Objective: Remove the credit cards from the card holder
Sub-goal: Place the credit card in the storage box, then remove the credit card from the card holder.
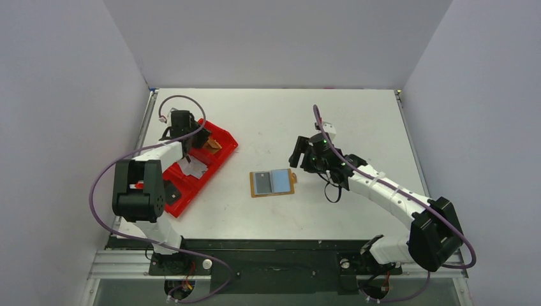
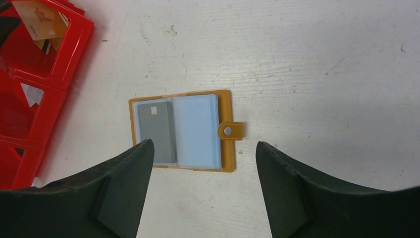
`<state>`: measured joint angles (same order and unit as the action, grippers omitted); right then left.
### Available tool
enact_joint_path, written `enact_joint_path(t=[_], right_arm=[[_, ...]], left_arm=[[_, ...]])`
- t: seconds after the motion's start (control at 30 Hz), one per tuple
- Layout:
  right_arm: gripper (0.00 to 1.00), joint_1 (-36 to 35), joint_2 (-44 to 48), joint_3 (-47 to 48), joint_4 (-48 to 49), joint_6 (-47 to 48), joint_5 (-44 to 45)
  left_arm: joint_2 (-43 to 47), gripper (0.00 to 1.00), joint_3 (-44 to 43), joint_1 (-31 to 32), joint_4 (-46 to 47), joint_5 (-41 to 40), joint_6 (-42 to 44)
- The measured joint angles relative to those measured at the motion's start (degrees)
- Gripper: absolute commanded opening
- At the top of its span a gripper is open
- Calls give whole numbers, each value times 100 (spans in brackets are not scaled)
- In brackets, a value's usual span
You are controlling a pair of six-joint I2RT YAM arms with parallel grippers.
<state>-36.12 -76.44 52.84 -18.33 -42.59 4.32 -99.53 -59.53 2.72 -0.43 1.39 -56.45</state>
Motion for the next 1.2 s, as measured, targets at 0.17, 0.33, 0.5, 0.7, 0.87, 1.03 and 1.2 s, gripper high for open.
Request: enact_joint_path(t=[0.17,0.33,0.5,0.7,0.87,1.03,1.2], right_arm=[[71,-81,-42,101,-83,4,0],[71,-153,-249,275,-190,26,15],[69,-223,-439,385,-282,46,28],[69,-273,-673,527,-411,116,50],[69,-398,-833,533,-479,157,103],[69,-562,-988,538,-466,162,170],[69,-673,-1283,638,-442,160,179]], left_arm=[[247,34,4,-9,-33,39,20],[723,34,13,-9,-76,92,103],[1154,34,116,-9,-175,302,223],[1615,34,492,31,-422,638,426],[1956,34,680,273,-772,791,691],[2284,34,769,649,-975,883,885],[2424,34,820,1038,-1143,894,1021]])
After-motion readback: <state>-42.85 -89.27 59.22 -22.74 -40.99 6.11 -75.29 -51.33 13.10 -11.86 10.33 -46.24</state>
